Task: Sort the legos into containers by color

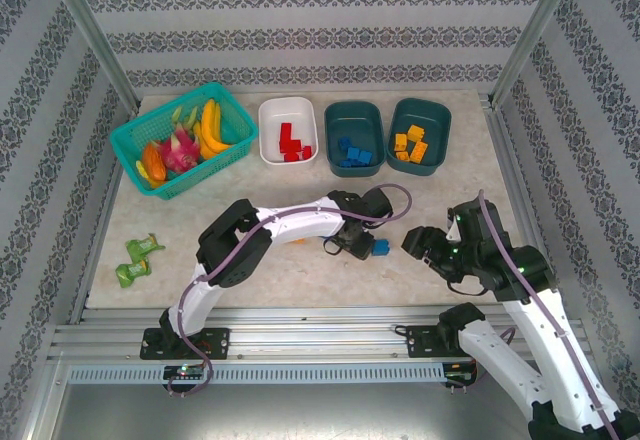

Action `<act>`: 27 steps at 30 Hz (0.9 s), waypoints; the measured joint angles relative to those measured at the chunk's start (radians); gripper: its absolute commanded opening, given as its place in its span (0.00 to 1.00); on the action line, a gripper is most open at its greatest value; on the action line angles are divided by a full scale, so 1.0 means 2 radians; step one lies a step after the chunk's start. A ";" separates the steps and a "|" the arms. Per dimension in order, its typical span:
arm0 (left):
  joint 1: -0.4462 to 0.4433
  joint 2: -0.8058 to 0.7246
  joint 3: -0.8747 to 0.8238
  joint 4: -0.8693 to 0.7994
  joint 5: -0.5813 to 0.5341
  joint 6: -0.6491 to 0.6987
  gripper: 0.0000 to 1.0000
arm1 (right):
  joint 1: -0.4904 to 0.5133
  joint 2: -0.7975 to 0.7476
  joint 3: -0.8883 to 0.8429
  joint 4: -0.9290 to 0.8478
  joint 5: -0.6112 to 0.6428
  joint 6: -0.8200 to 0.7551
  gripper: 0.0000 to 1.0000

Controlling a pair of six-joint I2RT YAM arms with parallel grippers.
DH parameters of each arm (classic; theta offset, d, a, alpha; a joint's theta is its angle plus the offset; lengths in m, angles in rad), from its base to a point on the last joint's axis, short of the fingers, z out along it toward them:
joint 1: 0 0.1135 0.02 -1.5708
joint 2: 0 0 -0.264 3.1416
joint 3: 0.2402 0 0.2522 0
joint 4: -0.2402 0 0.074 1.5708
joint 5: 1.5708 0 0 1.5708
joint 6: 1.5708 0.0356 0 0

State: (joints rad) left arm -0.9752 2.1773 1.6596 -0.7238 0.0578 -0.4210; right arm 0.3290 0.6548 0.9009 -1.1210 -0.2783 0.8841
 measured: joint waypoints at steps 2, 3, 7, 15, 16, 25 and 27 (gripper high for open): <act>0.000 0.001 0.003 -0.001 -0.004 0.001 0.36 | 0.000 0.004 0.000 0.003 0.000 0.000 0.68; 0.000 0.001 0.004 -0.002 -0.007 0.001 0.35 | 0.000 0.005 0.000 0.004 -0.001 0.000 0.68; 0.000 0.001 0.009 -0.011 -0.022 0.001 0.33 | -0.001 0.008 0.003 0.009 -0.001 -0.004 0.68; 0.064 -0.068 0.031 -0.037 -0.004 -0.031 0.33 | -0.003 0.016 0.043 0.085 -0.013 -0.023 0.71; 0.082 -0.078 0.041 -0.037 0.002 -0.035 0.33 | -0.003 0.024 0.045 0.105 -0.020 -0.024 0.71; 0.231 -0.061 0.159 -0.026 0.080 -0.059 0.32 | 0.074 0.202 0.094 0.299 -0.028 -0.042 0.73; 0.250 -0.031 0.196 -0.024 0.100 -0.066 0.31 | 0.083 0.244 0.109 0.342 -0.026 -0.044 0.72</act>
State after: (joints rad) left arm -0.4751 2.1151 2.0525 -0.7719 0.2581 -0.5522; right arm 0.4942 1.1435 1.1187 -0.4370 -0.3298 0.7963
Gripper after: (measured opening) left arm 0.335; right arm 0.723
